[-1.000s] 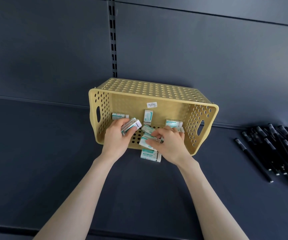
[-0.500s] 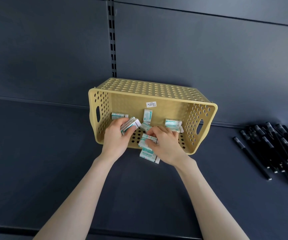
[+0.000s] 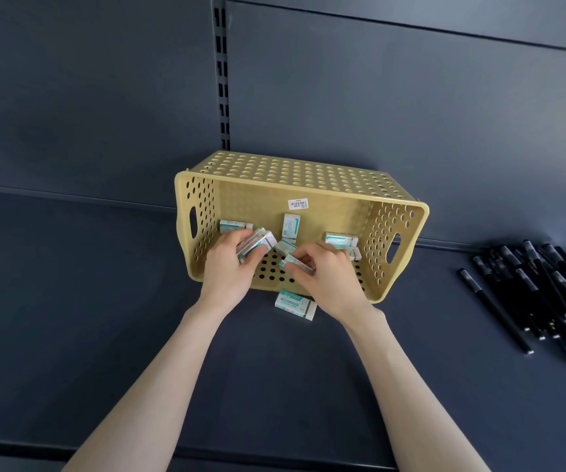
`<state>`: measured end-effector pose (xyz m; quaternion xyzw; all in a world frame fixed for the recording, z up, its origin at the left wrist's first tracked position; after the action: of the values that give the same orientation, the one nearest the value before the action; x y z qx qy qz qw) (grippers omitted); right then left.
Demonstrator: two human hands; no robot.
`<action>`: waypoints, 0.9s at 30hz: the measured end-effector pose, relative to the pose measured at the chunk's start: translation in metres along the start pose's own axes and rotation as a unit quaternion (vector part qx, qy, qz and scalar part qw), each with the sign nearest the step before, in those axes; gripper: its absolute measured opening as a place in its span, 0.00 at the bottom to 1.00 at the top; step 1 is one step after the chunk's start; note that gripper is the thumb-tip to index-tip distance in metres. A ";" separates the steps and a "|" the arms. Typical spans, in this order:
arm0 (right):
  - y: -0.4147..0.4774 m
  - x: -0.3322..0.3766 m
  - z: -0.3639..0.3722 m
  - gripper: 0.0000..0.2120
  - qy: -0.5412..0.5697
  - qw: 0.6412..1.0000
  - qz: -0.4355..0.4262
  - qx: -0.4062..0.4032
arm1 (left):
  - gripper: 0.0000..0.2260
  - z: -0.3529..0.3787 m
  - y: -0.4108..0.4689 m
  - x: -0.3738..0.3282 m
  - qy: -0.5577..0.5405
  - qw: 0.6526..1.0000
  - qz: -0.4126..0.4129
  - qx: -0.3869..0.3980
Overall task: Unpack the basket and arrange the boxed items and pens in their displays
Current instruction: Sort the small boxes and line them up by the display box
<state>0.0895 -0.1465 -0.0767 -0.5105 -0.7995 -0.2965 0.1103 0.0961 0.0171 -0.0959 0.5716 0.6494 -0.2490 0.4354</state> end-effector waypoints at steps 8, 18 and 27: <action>-0.002 0.004 -0.005 0.12 -0.012 1.000 -0.013 -0.023 | 0.16 0.000 0.000 0.001 -0.003 1.000 -0.001 -0.001; -0.004 0.016 0.005 0.11 -0.171 0.980 -0.096 -0.001 | 0.16 0.001 0.000 0.001 0.000 1.000 -0.002 0.002; -0.009 -0.011 -0.006 0.18 0.094 0.994 0.063 0.001 | 0.17 0.000 -0.004 -0.005 -0.001 1.000 -0.001 0.003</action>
<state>0.0858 -0.1610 -0.0803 -0.5299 -0.7521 -0.3350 0.2034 0.0918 0.0142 -0.0925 0.5720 0.6490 -0.2516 0.4340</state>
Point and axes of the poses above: each hand's wrist, its own y-axis towards the middle knuckle, its own z-axis out of the palm, x = y × z, the point moved 10 cm from there along y, towards the middle knuckle, and after that the axes turned 7 degrees about -z, right-handed, at the moved point
